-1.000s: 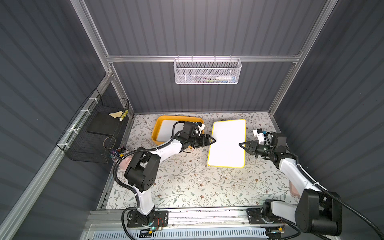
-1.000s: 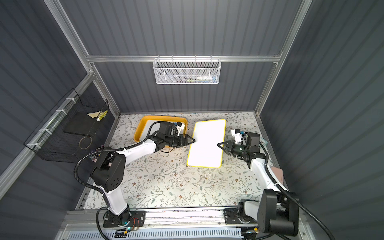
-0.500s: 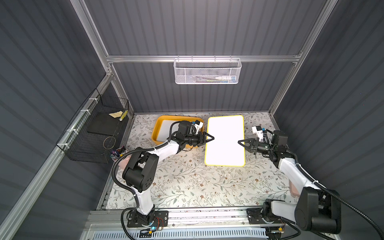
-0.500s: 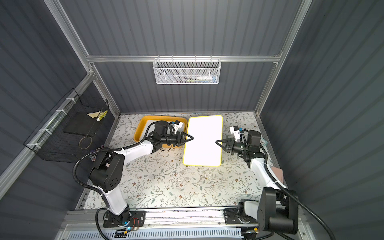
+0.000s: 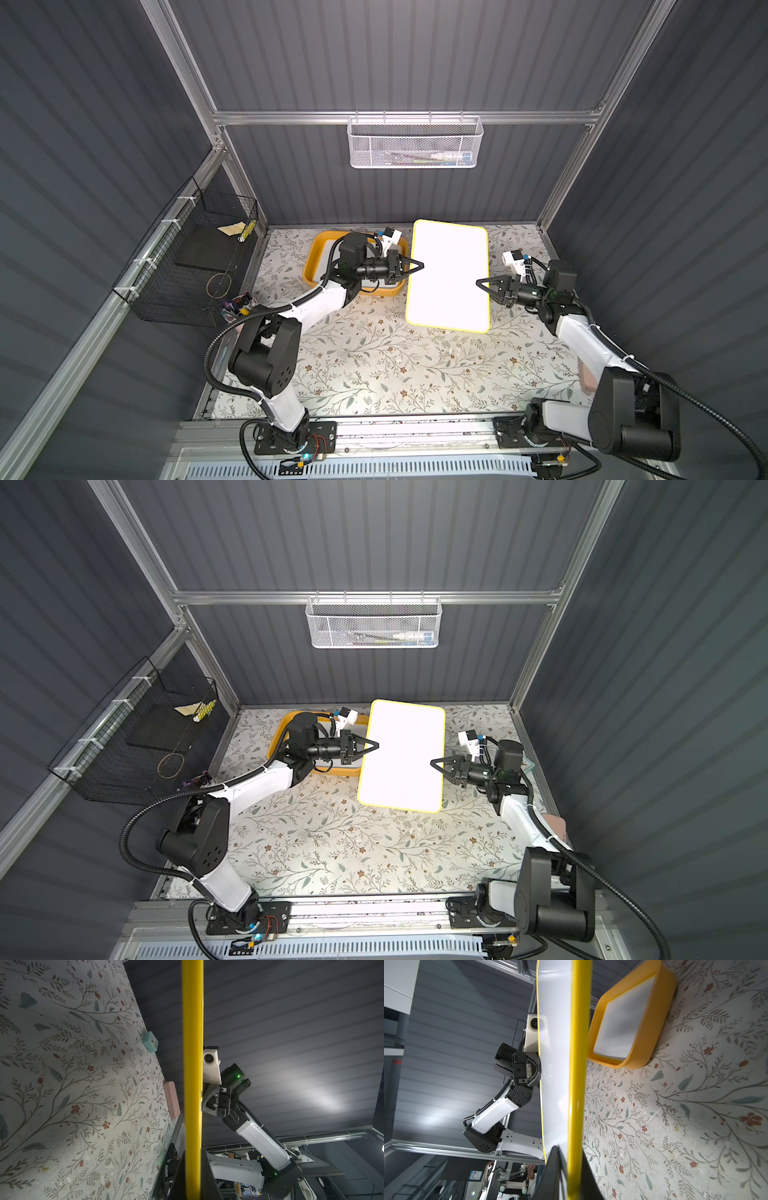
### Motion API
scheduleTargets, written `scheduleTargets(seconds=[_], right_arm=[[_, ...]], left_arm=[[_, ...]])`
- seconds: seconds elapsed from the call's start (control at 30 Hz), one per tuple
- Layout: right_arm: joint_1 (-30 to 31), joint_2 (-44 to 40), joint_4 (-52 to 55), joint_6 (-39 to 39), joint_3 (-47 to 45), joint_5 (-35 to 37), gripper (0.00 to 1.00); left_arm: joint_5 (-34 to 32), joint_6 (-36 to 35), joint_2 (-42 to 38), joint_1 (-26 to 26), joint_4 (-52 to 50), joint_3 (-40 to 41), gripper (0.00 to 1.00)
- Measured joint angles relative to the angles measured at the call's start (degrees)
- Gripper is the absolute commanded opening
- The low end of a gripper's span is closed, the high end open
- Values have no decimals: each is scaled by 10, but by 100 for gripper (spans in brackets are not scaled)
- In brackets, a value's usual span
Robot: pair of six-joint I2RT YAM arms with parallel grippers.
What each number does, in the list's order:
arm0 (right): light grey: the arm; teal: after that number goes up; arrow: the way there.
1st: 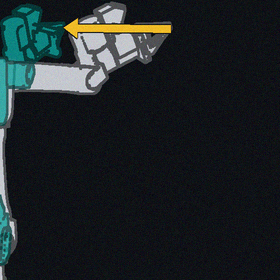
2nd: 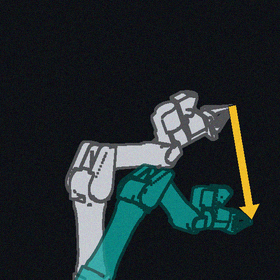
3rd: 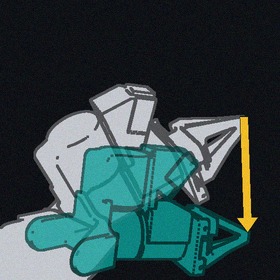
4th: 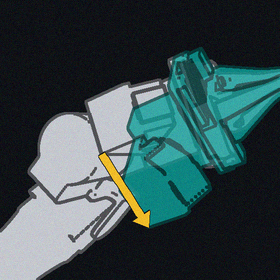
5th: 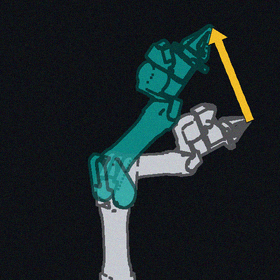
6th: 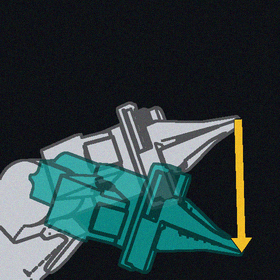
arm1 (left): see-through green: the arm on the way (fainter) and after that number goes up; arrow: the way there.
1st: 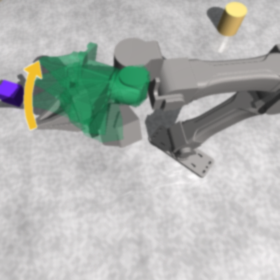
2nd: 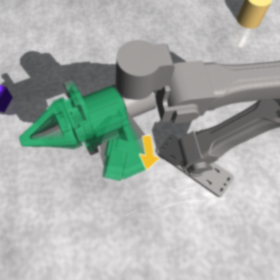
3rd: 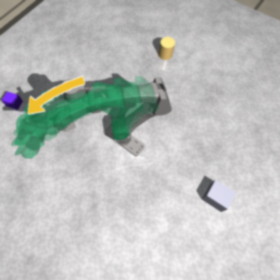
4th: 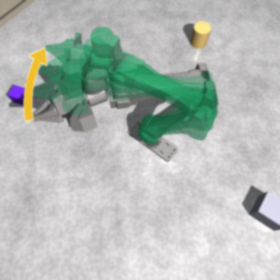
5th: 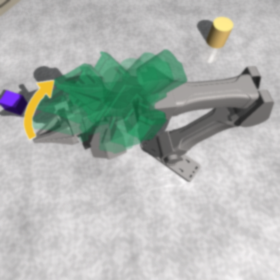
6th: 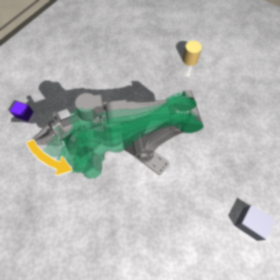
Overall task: Put the whiteboard into the storage box
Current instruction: Pick up the whiteboard at the center of the board, then place the whiteboard in the storage box.
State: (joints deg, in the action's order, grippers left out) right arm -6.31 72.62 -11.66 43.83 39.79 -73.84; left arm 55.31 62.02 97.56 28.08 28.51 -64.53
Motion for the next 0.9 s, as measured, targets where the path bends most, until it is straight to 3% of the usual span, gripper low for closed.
scheduleTargets(seconds=[0.13,0.37,0.67,0.9], right_arm=[[7,13,20,-12,0,35,33],[10,17,71,-50,5,87,44],[10,17,111,-94,15,115,47],[10,17,142,-123,17,132,49]], left_arm=[[-16,2,-1,0,13,16,0],[-35,16,-8,-26,29,68,0],[-97,37,-12,-94,28,113,0],[-144,40,-61,-146,-4,133,0]])
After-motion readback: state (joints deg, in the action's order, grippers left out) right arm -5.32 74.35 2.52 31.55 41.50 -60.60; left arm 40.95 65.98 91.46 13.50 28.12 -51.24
